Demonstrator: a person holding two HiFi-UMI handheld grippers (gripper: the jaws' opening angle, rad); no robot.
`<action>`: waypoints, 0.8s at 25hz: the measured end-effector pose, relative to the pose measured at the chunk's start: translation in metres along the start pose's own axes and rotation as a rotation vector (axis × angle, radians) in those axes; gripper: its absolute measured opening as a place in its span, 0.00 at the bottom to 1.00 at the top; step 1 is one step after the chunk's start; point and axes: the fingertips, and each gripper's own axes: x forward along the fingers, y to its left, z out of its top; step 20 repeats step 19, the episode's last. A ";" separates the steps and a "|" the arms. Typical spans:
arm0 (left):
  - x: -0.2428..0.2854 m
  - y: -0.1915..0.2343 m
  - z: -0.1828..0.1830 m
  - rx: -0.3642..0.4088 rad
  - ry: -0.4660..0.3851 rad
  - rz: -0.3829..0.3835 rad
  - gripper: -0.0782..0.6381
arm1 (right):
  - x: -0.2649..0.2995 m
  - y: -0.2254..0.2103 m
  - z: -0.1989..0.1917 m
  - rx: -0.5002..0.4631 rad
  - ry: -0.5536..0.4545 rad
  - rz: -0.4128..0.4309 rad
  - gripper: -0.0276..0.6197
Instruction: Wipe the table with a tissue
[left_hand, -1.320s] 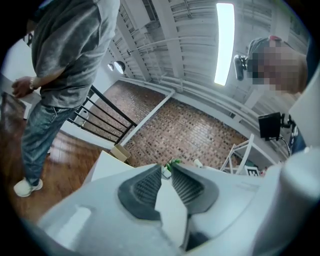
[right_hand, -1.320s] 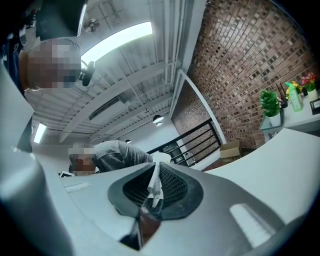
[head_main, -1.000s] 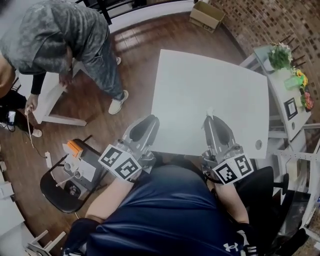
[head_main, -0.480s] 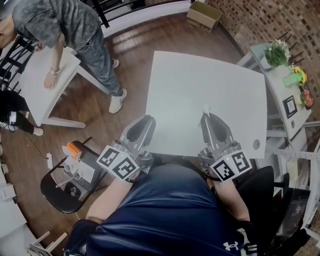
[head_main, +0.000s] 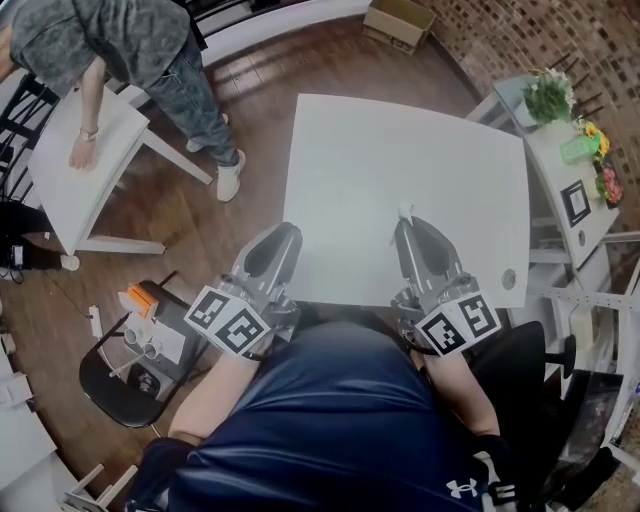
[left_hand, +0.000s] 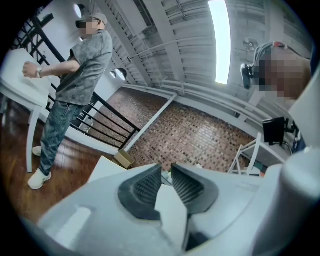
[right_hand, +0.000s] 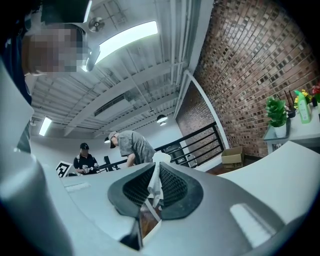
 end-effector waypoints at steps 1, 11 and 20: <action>0.001 0.001 0.000 -0.001 0.000 0.000 0.20 | 0.000 0.000 0.000 -0.001 0.000 0.000 0.09; 0.006 0.003 -0.001 -0.009 0.008 -0.005 0.20 | 0.002 -0.003 0.000 0.000 0.005 -0.005 0.09; 0.008 0.005 -0.002 -0.011 0.010 -0.001 0.20 | 0.005 -0.005 0.000 0.002 0.004 -0.006 0.09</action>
